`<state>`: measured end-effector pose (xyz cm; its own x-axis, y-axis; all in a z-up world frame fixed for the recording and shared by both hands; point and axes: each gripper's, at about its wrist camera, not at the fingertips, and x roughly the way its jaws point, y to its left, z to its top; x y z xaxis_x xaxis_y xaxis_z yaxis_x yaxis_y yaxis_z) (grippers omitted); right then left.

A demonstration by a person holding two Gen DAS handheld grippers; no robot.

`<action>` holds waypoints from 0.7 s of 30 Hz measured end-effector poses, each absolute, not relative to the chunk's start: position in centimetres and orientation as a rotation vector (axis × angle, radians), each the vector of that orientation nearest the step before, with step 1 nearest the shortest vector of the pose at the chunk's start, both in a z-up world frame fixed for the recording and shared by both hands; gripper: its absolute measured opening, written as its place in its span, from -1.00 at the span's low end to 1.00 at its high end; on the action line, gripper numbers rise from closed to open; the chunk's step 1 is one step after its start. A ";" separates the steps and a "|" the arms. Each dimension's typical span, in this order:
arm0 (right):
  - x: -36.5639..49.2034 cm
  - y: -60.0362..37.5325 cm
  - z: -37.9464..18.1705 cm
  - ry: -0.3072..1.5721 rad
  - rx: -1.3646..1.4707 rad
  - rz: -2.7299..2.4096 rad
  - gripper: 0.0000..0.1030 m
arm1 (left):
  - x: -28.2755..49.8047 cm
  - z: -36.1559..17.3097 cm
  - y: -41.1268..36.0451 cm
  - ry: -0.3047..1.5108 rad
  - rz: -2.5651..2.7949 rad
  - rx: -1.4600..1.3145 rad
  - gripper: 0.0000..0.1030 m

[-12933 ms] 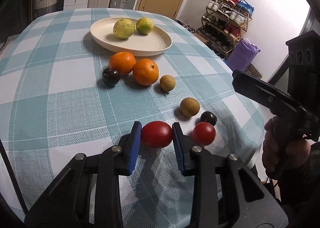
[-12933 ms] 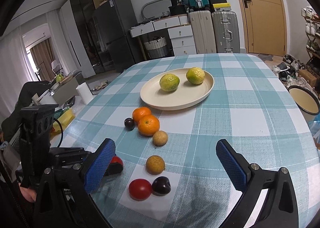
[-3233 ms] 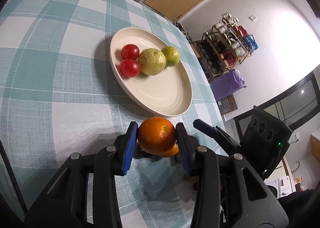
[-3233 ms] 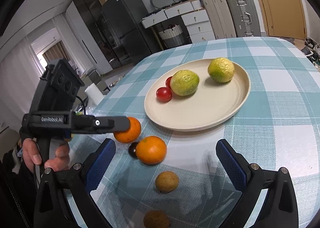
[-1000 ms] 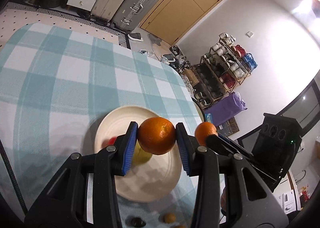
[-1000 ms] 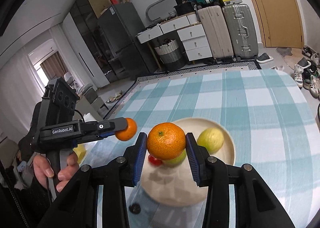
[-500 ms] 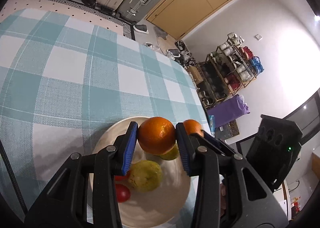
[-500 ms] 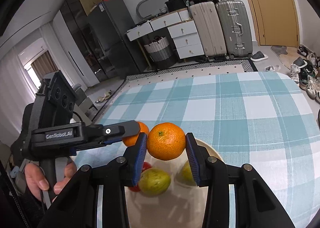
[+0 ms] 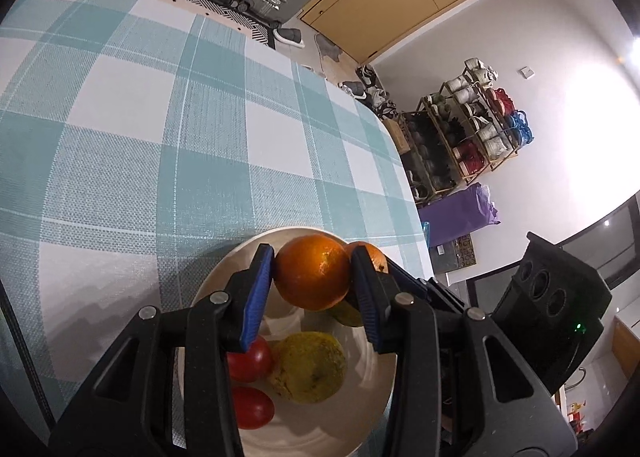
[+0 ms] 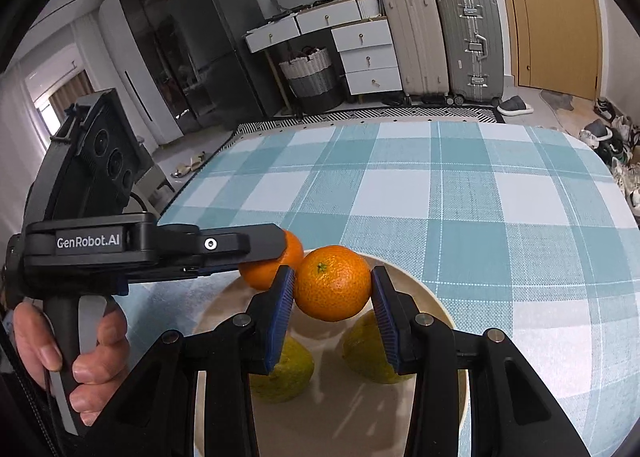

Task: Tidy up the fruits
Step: 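Lower both oranges onto the plate beside the citrus and open both grippers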

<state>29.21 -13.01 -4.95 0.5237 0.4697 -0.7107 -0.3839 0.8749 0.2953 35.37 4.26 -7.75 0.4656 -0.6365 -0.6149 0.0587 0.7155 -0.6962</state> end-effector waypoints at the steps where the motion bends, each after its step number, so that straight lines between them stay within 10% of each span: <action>1: 29.3 -13.0 -5.1 0.885 0.106 0.506 -0.22 | 35.4 -7.9 4.2 1.010 -0.465 -0.663 -0.30; 21: 25.5 -16.9 -1.3 0.756 0.189 0.503 0.45 | 30.0 -4.0 4.8 0.951 -0.367 -0.570 0.22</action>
<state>25.49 -16.89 -1.33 0.6169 0.4999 -0.6078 -0.3673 0.8659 0.3395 29.99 4.78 -3.98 0.5372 -0.5306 -0.6556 0.0479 0.7952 -0.6044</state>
